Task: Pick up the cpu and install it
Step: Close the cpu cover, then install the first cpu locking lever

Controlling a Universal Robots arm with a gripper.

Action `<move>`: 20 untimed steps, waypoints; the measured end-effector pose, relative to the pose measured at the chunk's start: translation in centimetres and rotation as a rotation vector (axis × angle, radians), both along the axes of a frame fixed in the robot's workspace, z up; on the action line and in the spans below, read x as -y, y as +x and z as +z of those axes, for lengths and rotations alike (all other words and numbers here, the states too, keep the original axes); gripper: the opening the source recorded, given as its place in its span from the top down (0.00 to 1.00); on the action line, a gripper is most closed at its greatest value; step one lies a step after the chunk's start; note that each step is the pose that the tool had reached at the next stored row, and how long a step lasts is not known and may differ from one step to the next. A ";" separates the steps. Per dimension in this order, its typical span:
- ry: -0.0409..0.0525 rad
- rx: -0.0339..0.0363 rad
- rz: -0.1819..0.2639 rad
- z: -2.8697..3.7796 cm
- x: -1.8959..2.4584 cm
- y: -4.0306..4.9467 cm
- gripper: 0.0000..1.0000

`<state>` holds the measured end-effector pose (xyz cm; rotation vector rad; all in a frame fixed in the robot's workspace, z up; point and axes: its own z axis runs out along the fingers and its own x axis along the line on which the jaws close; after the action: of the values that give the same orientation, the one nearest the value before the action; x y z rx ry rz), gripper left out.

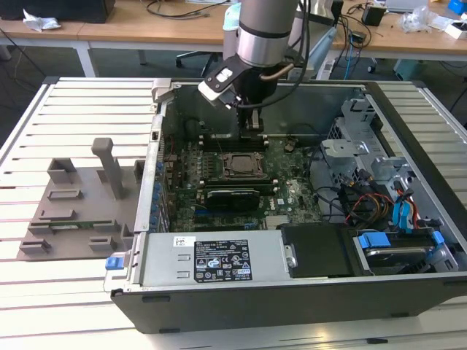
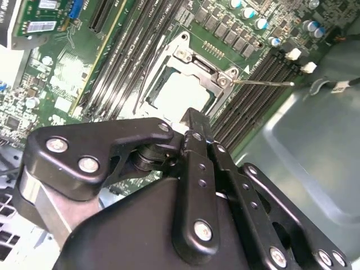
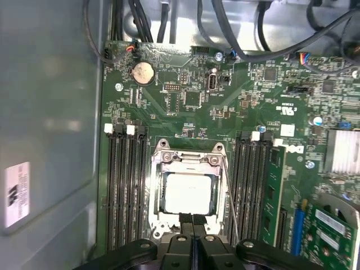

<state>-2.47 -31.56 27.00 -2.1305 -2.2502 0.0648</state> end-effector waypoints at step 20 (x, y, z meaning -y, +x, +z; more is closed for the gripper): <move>0.0003 0.0000 0.036 0.21 0.00 0.01 0.89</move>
<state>-2.47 -31.57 27.21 -2.0895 -2.2890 0.0657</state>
